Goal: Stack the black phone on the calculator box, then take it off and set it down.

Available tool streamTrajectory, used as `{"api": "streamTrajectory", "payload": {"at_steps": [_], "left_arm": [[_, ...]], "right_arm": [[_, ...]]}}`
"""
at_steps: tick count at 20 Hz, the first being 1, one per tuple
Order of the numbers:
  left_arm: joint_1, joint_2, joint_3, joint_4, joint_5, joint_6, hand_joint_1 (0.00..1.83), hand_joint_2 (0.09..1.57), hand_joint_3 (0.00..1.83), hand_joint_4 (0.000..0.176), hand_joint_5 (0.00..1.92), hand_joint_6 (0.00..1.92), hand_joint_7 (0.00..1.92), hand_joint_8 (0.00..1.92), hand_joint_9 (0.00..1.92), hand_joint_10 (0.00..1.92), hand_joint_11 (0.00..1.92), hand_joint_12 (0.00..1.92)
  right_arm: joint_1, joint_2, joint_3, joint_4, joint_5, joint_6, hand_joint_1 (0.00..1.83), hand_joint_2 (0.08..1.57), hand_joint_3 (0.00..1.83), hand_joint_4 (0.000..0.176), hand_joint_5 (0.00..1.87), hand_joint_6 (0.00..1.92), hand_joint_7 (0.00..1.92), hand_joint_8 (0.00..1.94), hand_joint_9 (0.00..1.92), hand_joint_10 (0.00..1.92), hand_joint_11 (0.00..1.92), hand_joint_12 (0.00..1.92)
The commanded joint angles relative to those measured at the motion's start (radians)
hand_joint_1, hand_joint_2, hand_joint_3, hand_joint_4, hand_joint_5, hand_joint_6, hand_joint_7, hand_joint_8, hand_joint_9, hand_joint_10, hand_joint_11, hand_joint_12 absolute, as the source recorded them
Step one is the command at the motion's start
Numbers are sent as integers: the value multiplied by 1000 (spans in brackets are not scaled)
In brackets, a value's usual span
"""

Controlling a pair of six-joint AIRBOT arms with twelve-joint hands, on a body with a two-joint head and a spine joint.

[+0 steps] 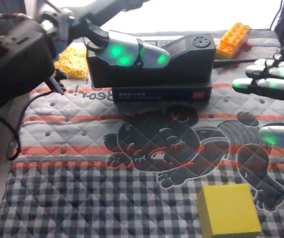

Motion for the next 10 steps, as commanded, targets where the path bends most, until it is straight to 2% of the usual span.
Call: {"api": "streamTrajectory", "payload": {"at_steps": [1, 2, 3, 4, 6, 7, 8, 10], "left_arm": [[6, 25, -13, 0, -174, -6, 752, 849, 1, 176, 56, 3, 42, 10, 48, 11, 0, 221], [18, 44, -29, -6, -199, -7, 733, 837, 0, 176, 43, 1, 8, 1, 15, 3, 0, 134], [40, 75, -57, -8, -233, -10, 733, 837, 0, 176, 43, 1, 8, 1, 15, 3, 0, 134], [65, 107, -87, -9, -270, -12, 775, 807, 0, 176, 95, 2, 52, 1, 13, 1, 14, 75], [124, 181, -160, -6, -335, -14, 791, 807, 0, 172, 104, 1, 66, 3, 19, 3, 18, 80], [152, 207, -187, -5, -359, -14, 797, 807, 0, 151, 106, 1, 74, 5, 19, 2, 3, 80], [197, 243, -225, -5, -397, -14, 801, 781, 0, 142, 64, 0, 44, 0, 2, 0, 0, 3], [271, 294, -283, -14, -467, -14, 788, 722, 0, 103, 57, 1, 55, 5, 0, 0, 0, 0]], "right_arm": [[14, -2, 8, 22, 137, 2, 151, 1200, 0, 130, 265, 3, 236, 2, 202, 3, 0, 683], [15, -6, 10, 24, 137, 2, 194, 1189, 0, 141, 265, 3, 228, 1, 189, 1, 0, 634], [16, -12, 15, 29, 137, 2, 194, 1189, 0, 141, 265, 3, 228, 1, 189, 1, 0, 634], [17, -18, 19, 33, 137, 2, 338, 1142, 0, 157, 264, 1, 217, 0, 181, 1, 0, 602], [24, -25, 26, 42, 138, 2, 401, 1134, 0, 150, 258, 0, 209, 0, 170, 0, 0, 588], [30, -27, 29, 47, 138, 2, 413, 1116, 0, 145, 230, 0, 196, 0, 169, 1, 0, 588], [41, -30, 34, 50, 138, 2, 551, 1091, 1, 133, 228, 0, 186, 0, 164, 0, 37, 443], [64, -35, 44, 49, 138, 1, 610, 1101, 0, 121, 236, 3, 203, 4, 184, 6, 81, 374]]}}
